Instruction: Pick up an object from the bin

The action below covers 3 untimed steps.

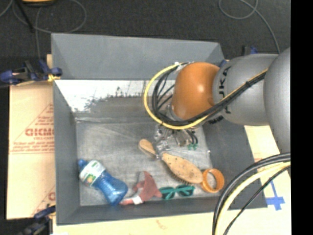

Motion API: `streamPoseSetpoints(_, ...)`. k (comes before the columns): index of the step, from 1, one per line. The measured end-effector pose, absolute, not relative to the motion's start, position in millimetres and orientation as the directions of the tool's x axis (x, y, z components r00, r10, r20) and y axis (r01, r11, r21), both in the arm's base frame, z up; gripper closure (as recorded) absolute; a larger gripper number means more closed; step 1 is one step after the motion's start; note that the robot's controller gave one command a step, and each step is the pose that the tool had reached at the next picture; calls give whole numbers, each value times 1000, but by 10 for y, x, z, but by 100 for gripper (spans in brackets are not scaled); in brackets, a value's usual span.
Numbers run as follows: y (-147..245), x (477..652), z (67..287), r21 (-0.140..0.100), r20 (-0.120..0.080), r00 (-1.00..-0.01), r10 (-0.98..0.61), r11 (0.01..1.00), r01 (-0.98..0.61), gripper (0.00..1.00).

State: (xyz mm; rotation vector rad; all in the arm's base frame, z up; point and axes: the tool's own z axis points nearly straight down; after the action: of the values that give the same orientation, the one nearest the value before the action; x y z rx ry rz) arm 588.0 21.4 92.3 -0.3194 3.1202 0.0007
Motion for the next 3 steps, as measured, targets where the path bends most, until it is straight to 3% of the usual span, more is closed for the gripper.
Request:
streamPoseSetpoints(1,210,5813,1433,1,3,-981,-192,981,-192,100)
streamPoseSetpoints(2,218,5972,1874,-1,-4,-984,-180,984,-180,0)
streamPoseSetpoints(3,222,5972,1874,0,-4,-984,-180,984,-180,0)
